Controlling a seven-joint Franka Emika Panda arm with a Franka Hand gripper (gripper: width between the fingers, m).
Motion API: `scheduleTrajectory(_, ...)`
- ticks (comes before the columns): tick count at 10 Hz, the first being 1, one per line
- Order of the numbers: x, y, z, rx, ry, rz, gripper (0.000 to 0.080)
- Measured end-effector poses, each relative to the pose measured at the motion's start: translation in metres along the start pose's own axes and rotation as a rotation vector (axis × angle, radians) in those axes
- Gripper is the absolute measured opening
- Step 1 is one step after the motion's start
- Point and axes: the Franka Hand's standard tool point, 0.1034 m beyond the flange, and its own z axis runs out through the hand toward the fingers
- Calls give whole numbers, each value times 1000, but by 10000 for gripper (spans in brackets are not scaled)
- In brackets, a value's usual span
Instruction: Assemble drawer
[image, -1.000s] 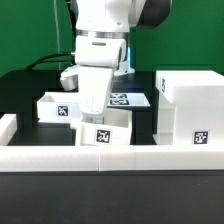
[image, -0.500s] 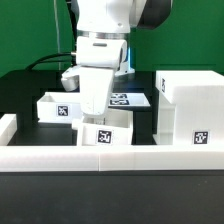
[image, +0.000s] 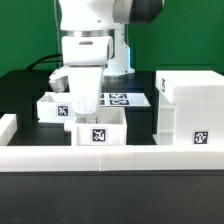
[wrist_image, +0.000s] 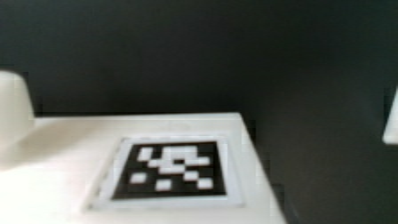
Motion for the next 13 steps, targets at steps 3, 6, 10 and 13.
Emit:
scheduleTrajectory(3, 12, 0, 2, 4, 6, 2, 41)
scheduleTrajectory(6, 10, -1, 3, 6, 6, 4, 42)
scheduleTrajectory(10, 41, 11, 3, -4, -15, -71, 42)
scheduleTrajectory(13, 51, 14, 7, 9, -22, -97, 42)
